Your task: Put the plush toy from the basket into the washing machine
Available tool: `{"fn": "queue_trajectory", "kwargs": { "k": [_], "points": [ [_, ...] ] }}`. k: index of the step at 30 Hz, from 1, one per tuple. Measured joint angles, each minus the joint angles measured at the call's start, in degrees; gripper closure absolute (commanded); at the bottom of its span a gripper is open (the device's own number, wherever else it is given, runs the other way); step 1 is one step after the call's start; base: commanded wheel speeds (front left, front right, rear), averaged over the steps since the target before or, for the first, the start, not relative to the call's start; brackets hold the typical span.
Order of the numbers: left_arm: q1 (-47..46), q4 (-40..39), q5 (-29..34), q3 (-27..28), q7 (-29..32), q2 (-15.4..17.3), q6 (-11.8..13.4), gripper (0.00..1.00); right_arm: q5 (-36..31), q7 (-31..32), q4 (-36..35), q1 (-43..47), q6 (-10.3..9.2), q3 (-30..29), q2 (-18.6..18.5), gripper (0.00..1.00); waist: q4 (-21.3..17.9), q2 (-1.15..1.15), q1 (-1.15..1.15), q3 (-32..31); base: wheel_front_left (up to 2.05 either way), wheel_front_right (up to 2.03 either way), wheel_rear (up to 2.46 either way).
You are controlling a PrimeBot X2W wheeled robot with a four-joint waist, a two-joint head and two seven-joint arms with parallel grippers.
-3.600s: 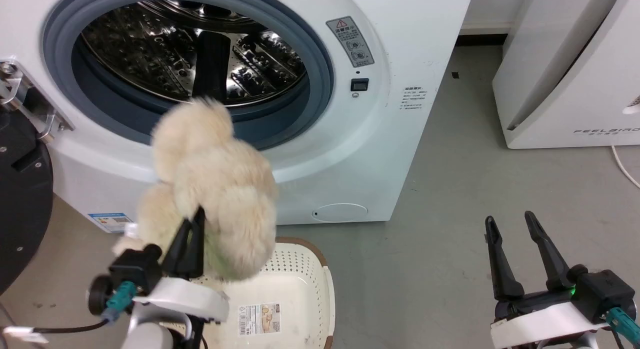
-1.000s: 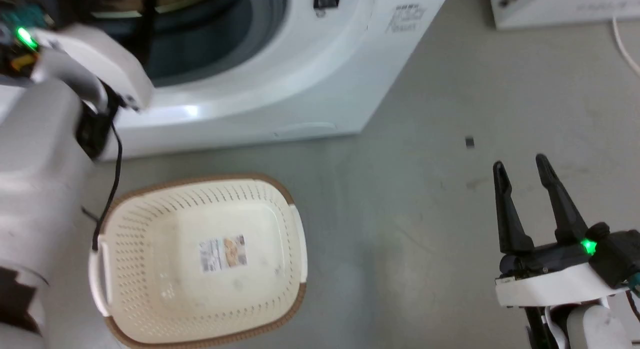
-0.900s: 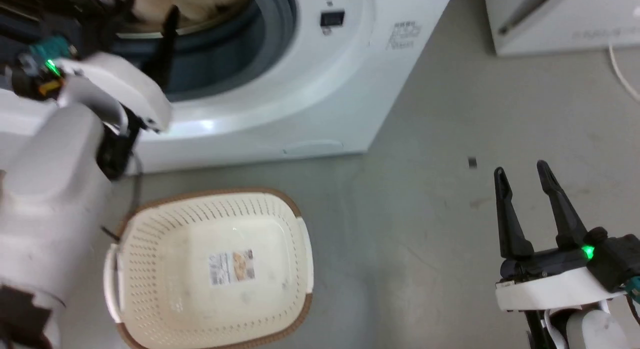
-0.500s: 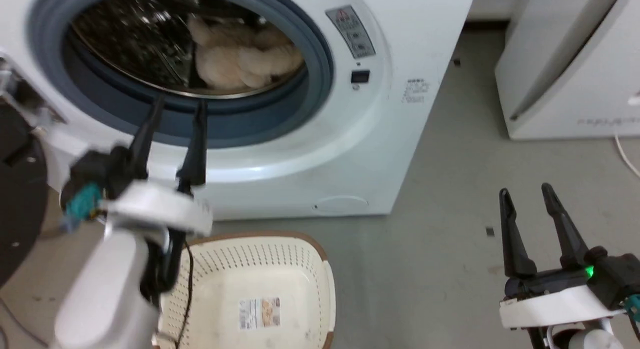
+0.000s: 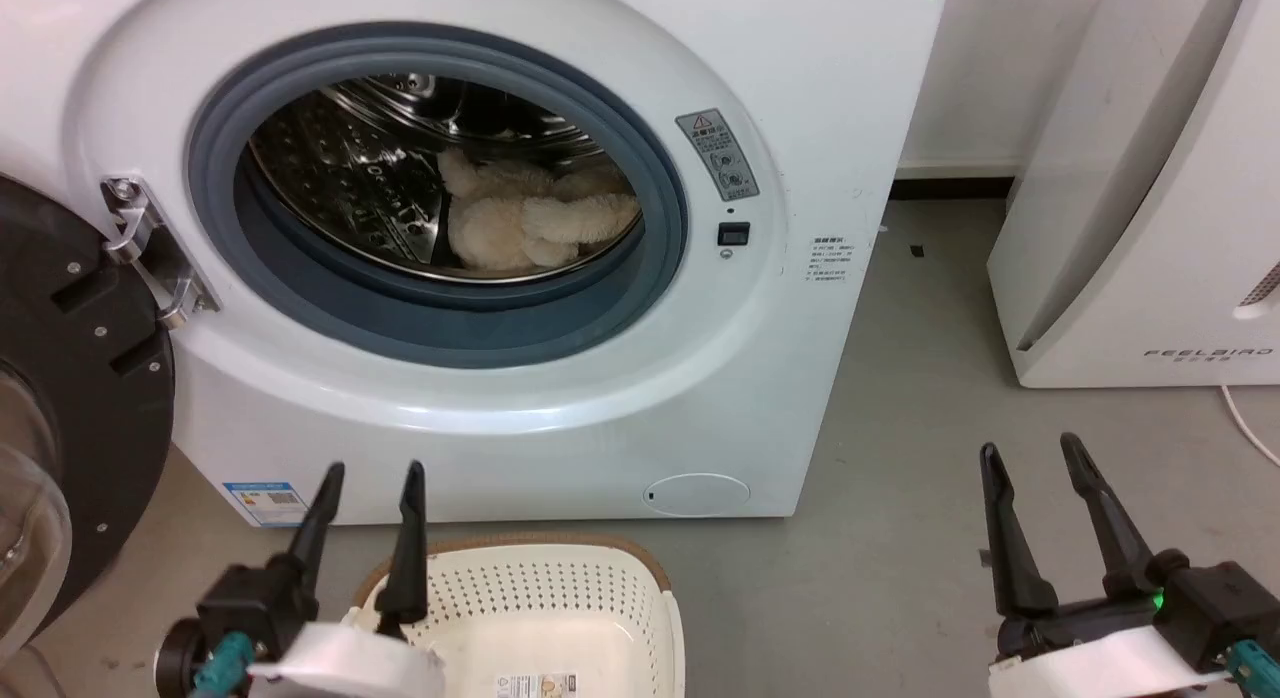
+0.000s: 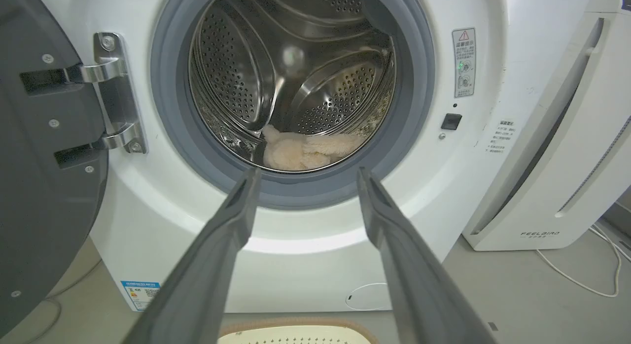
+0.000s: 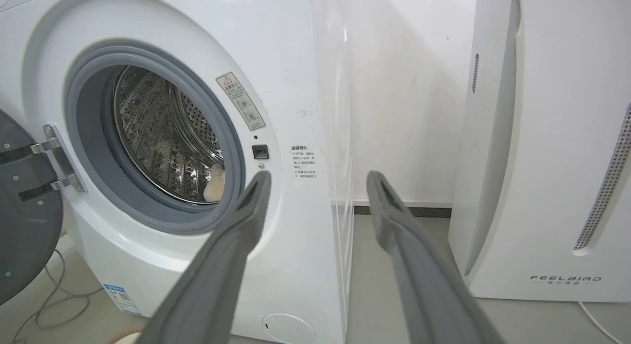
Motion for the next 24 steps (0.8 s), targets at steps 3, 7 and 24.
{"fn": "queue_trajectory", "kwargs": {
  "k": [3, 7, 24],
  "points": [
    [2.11, -0.71, 1.78, 0.51, 0.00, -0.86, -0.35, 0.00, 0.08, 0.00, 0.04, 1.03, 0.00, -0.05, 0.00, 0.00, 0.07, 0.00, 0.00, -0.74, 0.00, 0.00, 0.00],
    [4.58, -1.05, 3.94, 1.42, 0.00, -2.30, -0.82, 0.00, 0.20, 0.00, 0.21, 2.08, 0.00, -0.14, 0.00, 0.00, 0.20, 0.00, 0.00, -1.62, 0.00, 0.00, 0.00],
    [6.92, -1.12, 7.57, 3.59, 0.09, -5.46, -2.77, 1.00, 0.40, 0.07, 1.07, 2.57, 0.00, 0.16, 0.00, 1.00, 0.08, 0.00, 0.01, -1.89, 0.00, 0.00, 0.00]
  ]
}}
